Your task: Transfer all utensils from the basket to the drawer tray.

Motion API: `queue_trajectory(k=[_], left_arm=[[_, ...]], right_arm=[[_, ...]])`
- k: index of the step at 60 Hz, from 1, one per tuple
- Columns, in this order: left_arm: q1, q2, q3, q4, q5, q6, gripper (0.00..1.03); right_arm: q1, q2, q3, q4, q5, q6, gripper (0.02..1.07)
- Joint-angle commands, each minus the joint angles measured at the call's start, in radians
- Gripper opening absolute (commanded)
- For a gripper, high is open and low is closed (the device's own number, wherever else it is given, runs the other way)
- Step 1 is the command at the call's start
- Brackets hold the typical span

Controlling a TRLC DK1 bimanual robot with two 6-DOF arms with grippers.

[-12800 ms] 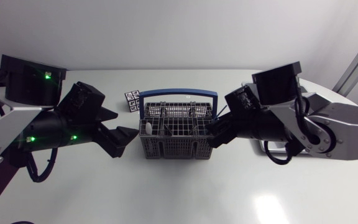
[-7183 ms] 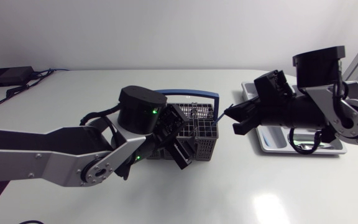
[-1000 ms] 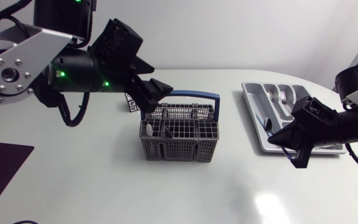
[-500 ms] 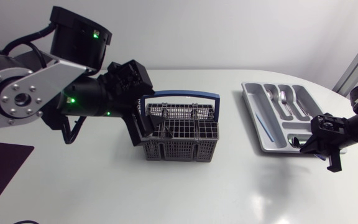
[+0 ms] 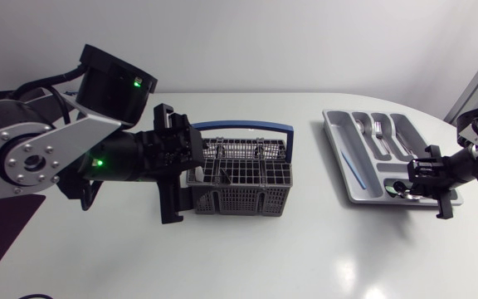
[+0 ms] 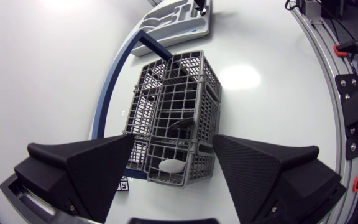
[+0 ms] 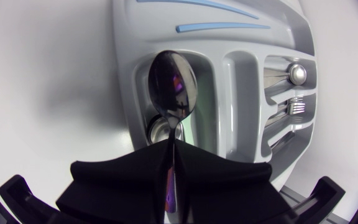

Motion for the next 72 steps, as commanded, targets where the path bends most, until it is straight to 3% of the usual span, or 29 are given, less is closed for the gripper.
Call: queue_trajectory(k=[1,6,22,24,27,28,32,51,72], left_arm=[[-0.011,-0.015,-0.025,0.000,-0.009,0.051,0.88],[-0.011,-0.009,-0.033,0.009,-0.015,0.071,0.88],[-0.007,0.002,-0.048,0.024,-0.050,0.172,0.88],[-0.005,0.003,-0.050,0.024,-0.052,0.185,0.88],[-0.005,0.005,-0.047,0.026,-0.056,0.198,0.88],[-0.004,0.008,-0.045,0.026,-0.058,0.208,0.88],[-0.004,0.016,-0.037,0.026,-0.059,0.221,0.88],[-0.022,0.086,0.024,0.024,-0.061,0.272,0.87],[-0.019,0.158,0.073,0.062,-0.061,0.375,0.72]], right_arm=[[0.016,0.028,0.011,0.019,0.018,-0.041,0.08],[0.027,0.040,-0.003,0.051,0.042,-0.046,0.09],[0.024,-0.017,-0.058,0.185,0.044,-0.029,0.46],[0.024,-0.027,-0.055,0.178,0.041,-0.024,0.55],[0.027,-0.041,-0.046,0.152,0.042,0.000,0.96],[0.028,-0.046,-0.039,0.132,0.042,0.014,1.05],[0.036,-0.067,-0.027,0.063,0.033,0.046,1.03],[0.122,-0.293,-0.197,0.048,-0.154,0.174,1.02],[0.355,-0.538,-0.372,0.048,-0.188,0.367,1.02]])
